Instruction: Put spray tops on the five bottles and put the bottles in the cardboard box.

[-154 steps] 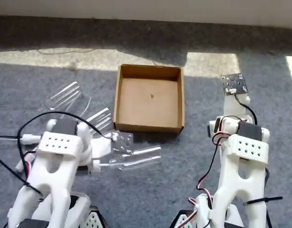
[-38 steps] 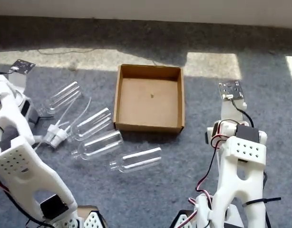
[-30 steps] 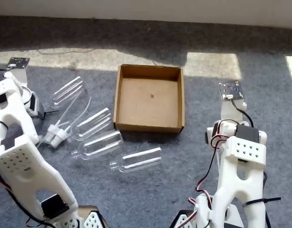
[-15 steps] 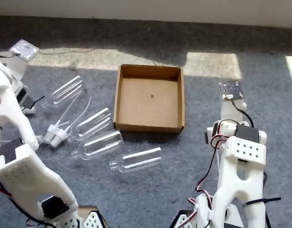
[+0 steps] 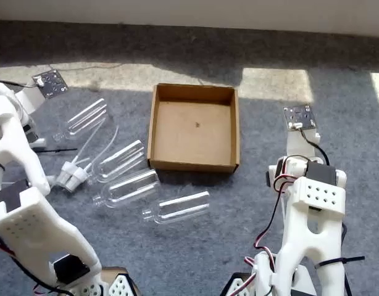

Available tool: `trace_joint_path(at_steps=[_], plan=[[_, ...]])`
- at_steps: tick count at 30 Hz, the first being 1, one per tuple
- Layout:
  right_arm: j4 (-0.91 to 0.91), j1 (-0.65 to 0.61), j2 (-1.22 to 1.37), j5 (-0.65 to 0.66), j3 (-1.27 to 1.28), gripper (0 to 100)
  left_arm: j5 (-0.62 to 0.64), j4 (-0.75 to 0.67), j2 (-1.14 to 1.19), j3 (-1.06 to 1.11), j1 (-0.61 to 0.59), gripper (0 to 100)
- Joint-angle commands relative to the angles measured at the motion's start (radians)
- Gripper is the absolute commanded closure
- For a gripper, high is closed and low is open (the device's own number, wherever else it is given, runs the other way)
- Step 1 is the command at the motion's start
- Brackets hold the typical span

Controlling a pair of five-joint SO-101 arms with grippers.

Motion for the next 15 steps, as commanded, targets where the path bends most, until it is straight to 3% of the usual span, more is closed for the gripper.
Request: trace_joint_path(at_steps=[1,9,15], plan=[[0.005,-0.008,-0.031,0.008,-0.007,99.4,-0.215,-0.025,-0.064,0.001,-0.036,82],[0.007,-0.07,-0.031,0.008,0.001,99.4,-0.213,-0.035,-0.045,0.031,-0.002,82],[0.007,-0.07,-0.031,0.008,0.015,99.4,-0.21,-0.138,0.064,0.033,0.013,82]])
